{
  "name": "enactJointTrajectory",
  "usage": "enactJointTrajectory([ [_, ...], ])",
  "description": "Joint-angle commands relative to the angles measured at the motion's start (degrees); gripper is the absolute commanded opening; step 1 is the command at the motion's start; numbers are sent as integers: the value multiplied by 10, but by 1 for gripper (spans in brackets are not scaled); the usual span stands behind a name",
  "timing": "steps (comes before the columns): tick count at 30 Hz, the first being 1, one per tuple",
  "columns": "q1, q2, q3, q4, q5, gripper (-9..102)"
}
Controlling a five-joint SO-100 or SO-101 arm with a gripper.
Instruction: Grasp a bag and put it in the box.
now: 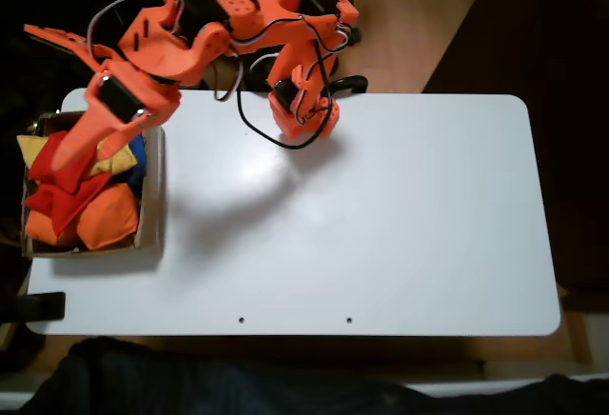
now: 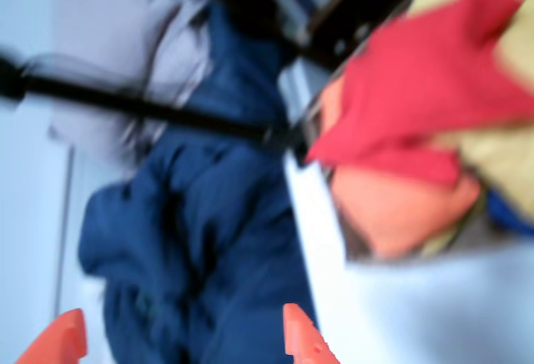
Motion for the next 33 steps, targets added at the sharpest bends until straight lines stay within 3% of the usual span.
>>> enactJointTrajectory([
  [1,-33,43,-3,36,17,43],
  [19,-211,208,134,57,134,37],
  [26,-279,273,226,32,149,37],
  [33,-338,348,339,-17,135,27],
])
